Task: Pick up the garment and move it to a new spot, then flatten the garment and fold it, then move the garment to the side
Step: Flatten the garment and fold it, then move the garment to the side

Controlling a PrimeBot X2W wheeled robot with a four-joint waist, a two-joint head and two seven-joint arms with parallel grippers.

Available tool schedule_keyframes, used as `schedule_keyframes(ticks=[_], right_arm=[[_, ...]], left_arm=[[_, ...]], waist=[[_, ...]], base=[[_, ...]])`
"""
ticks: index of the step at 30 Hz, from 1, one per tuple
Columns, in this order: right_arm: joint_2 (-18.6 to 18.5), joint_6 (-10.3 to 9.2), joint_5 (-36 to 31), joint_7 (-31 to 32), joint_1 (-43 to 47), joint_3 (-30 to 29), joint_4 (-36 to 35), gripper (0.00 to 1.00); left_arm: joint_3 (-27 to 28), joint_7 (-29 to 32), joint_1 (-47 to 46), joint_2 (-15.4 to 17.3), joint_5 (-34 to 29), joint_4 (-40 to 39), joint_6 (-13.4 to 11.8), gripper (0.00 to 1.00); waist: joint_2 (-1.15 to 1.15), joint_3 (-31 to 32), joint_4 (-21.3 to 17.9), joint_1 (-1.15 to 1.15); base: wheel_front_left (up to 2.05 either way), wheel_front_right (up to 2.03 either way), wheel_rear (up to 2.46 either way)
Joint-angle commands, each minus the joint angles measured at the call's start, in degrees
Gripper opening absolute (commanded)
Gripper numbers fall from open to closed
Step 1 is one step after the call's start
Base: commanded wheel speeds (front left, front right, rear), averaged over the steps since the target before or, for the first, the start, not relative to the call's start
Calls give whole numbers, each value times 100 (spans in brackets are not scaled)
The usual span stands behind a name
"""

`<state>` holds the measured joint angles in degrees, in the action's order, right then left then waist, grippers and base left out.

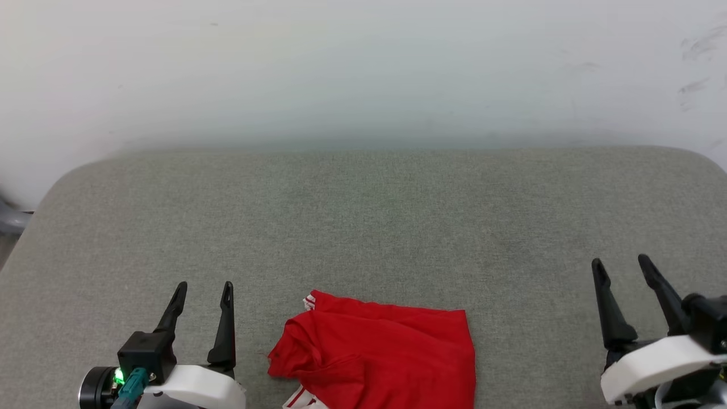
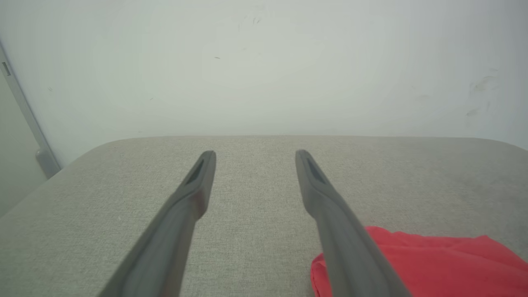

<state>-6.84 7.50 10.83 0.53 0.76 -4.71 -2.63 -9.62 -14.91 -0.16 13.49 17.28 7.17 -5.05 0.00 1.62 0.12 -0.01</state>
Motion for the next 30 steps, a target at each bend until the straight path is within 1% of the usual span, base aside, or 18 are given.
schedule_keyframes(ticks=[1, 6, 11, 25, 28, 30], right_arm=[[82, -3, -149, -4, 182, -2, -153, 100], [247, -3, -295, 38, 556, 21, -416, 100], [329, -3, -235, 85, 716, 13, -560, 100], [400, -2, -82, 141, 699, -72, -642, 100], [401, -2, -5, 302, 705, -101, -600, 100], [401, -3, 138, 544, 717, -171, -520, 100]], left_arm=[[8, -36, 96, 20, -38, 31, -24, 100], [32, -36, 191, 65, -49, 130, -54, 100], [81, -36, 276, 74, -47, 195, -86, 100], [123, -36, 174, 69, -80, 231, -57, 100], [125, -36, 122, 61, -101, 211, -43, 100], [124, -36, 81, 55, -106, 188, -26, 100]], waist=[[0, 40, -14, 1], [0, 110, -27, 1], [0, 129, -27, 1], [0, 76, 4, 1], [0, 35, 31, 1], [0, -2, 68, 1]], base=[[0, 0, 0], [0, 0, 0], [0, 0, 0], [0, 0, 0], [0, 0, 0], [0, 0, 0]])
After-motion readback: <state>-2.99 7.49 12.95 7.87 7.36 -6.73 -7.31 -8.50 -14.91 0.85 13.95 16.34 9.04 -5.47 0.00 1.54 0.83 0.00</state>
